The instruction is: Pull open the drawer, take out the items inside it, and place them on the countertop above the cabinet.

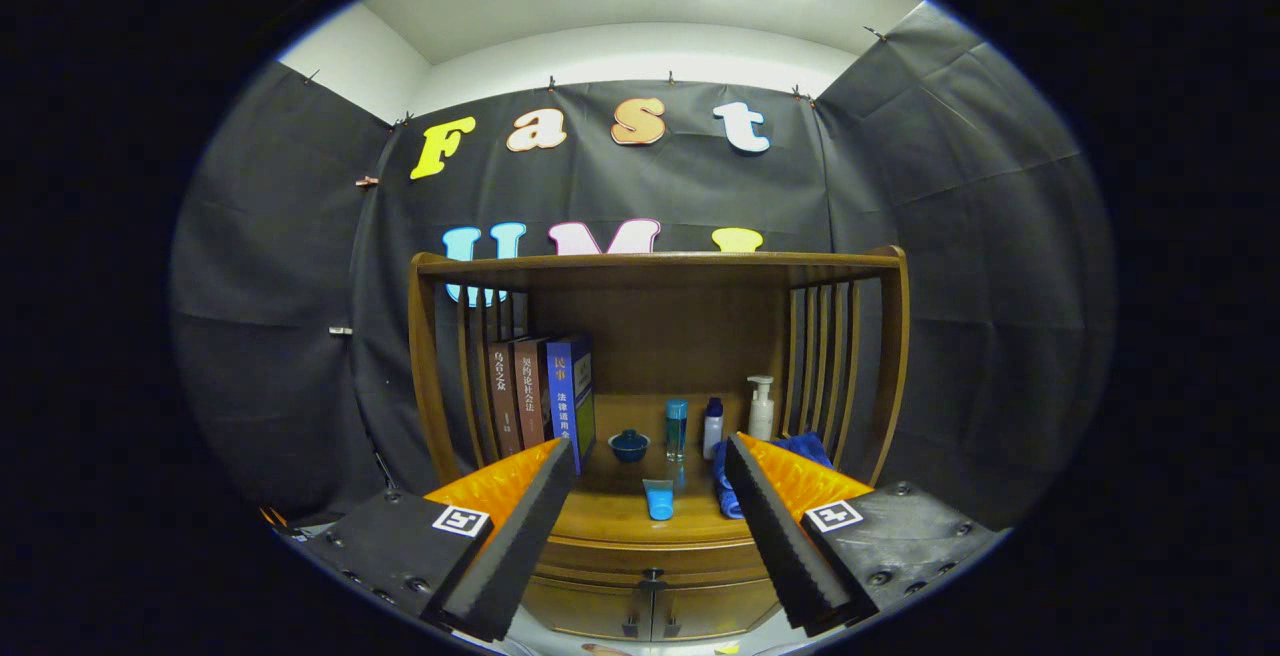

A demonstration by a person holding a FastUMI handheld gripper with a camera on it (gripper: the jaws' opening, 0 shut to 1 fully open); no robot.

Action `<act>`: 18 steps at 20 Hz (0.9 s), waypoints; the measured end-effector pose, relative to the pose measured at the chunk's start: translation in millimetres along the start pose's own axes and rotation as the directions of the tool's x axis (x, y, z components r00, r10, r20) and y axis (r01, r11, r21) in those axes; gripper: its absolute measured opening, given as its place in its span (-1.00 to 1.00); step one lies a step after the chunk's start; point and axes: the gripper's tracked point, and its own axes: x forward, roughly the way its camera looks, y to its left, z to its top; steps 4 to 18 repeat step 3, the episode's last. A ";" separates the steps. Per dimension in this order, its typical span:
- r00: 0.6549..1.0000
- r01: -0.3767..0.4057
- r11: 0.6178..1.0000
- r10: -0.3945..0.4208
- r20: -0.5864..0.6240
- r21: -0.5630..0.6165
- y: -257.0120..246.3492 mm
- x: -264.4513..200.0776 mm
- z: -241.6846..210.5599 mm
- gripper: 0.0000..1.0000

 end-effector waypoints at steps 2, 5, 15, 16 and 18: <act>1.000 0.002 1.000 -0.002 0.002 -0.001 -1.2 -1.9 0.4 0.98; 1.000 0.004 1.000 -0.004 0.001 -0.003 -1.8 -2.9 -0.7 0.98; 1.000 0.004 1.000 -0.004 0.001 -0.003 -1.8 -2.9 -0.7 0.98; 1.000 0.004 1.000 -0.004 0.001 -0.003 -1.8 -2.9 -0.7 0.98; 1.000 0.004 1.000 -0.004 0.001 -0.003 -1.8 -2.9 -0.7 0.98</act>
